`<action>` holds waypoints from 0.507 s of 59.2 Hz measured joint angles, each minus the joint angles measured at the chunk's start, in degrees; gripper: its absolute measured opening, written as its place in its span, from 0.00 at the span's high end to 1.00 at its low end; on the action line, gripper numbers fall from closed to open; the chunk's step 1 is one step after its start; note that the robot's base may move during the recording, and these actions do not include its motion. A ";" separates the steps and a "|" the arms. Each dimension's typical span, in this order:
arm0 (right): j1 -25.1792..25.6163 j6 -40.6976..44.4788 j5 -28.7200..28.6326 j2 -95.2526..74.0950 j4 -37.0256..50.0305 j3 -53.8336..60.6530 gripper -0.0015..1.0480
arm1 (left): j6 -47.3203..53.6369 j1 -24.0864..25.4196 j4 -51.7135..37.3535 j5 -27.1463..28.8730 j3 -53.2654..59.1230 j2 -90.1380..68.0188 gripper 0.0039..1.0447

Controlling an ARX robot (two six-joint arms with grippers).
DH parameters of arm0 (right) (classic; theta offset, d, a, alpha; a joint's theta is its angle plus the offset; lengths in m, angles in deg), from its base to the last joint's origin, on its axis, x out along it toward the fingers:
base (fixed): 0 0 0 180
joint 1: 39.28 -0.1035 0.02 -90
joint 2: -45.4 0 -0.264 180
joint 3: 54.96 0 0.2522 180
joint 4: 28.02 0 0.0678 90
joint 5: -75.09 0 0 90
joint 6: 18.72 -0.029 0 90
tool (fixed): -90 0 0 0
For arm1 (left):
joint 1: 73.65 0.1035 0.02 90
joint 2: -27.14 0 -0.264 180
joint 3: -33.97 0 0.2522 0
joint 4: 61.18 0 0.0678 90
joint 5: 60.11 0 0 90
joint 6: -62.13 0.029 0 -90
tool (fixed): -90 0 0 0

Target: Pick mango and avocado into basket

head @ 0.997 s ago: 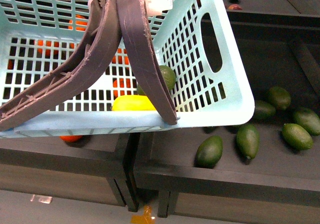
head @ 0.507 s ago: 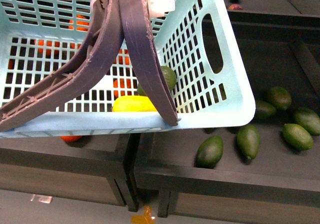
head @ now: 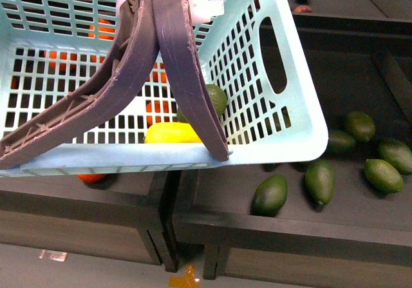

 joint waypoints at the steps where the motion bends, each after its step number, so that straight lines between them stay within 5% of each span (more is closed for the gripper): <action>1: 0.00 0.00 0.00 0.42 -0.26 0.20 0.98 | 0.00 0.00 0.00 0.00 0.00 0.00 0.84; 30: 0.07 0.02 -0.04 9.57 -4.72 4.39 0.98 | 0.00 0.00 0.00 -0.02 0.00 0.00 0.84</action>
